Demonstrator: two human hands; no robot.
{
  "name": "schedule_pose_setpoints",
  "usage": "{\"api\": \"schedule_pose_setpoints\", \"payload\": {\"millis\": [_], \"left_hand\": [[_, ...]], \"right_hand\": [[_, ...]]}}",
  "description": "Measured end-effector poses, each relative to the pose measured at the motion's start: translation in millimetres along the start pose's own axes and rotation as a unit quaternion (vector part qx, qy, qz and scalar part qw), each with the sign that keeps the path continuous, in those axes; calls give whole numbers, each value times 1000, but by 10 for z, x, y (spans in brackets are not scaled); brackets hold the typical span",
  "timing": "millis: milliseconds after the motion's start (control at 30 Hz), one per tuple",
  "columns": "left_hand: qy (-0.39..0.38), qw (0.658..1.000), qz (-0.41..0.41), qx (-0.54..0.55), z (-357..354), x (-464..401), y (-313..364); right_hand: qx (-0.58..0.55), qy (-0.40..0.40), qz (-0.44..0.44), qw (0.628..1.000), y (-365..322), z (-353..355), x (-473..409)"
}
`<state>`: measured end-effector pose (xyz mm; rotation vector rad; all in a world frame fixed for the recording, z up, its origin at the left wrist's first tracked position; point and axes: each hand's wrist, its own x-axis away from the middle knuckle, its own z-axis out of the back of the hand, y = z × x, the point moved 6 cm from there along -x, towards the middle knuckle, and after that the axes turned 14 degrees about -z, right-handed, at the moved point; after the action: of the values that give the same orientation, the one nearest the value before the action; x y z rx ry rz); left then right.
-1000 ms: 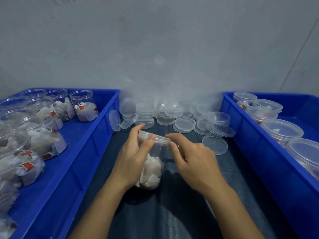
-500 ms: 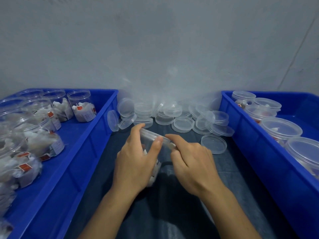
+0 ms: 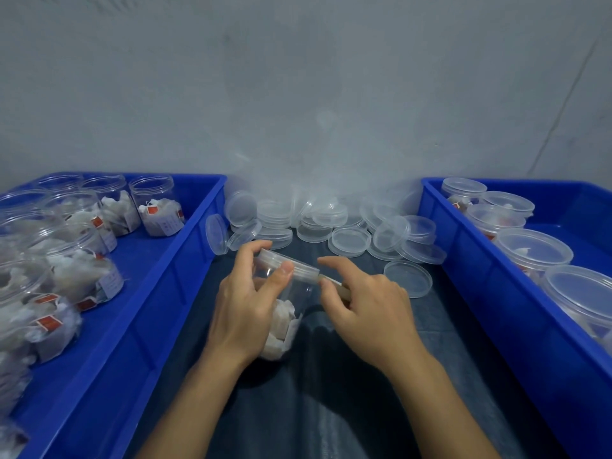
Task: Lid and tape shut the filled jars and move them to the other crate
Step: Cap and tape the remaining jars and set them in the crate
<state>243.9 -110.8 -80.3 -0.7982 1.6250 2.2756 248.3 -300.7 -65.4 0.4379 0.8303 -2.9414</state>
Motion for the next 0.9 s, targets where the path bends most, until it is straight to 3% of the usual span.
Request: {"api": "schedule_pose_setpoints", "payload": {"millis": [567, 800, 900], "left_hand": [[-43, 998, -1, 42, -25, 7, -63], [-1, 986, -66, -152, -7, 7, 63], [3, 981, -61, -183, 2, -10, 55]], "right_hand": [[-37, 42, 9, 998, -36, 0, 30], [-28, 38, 15, 999, -53, 12, 53], [-28, 18, 23, 999, -78, 4, 68]]}}
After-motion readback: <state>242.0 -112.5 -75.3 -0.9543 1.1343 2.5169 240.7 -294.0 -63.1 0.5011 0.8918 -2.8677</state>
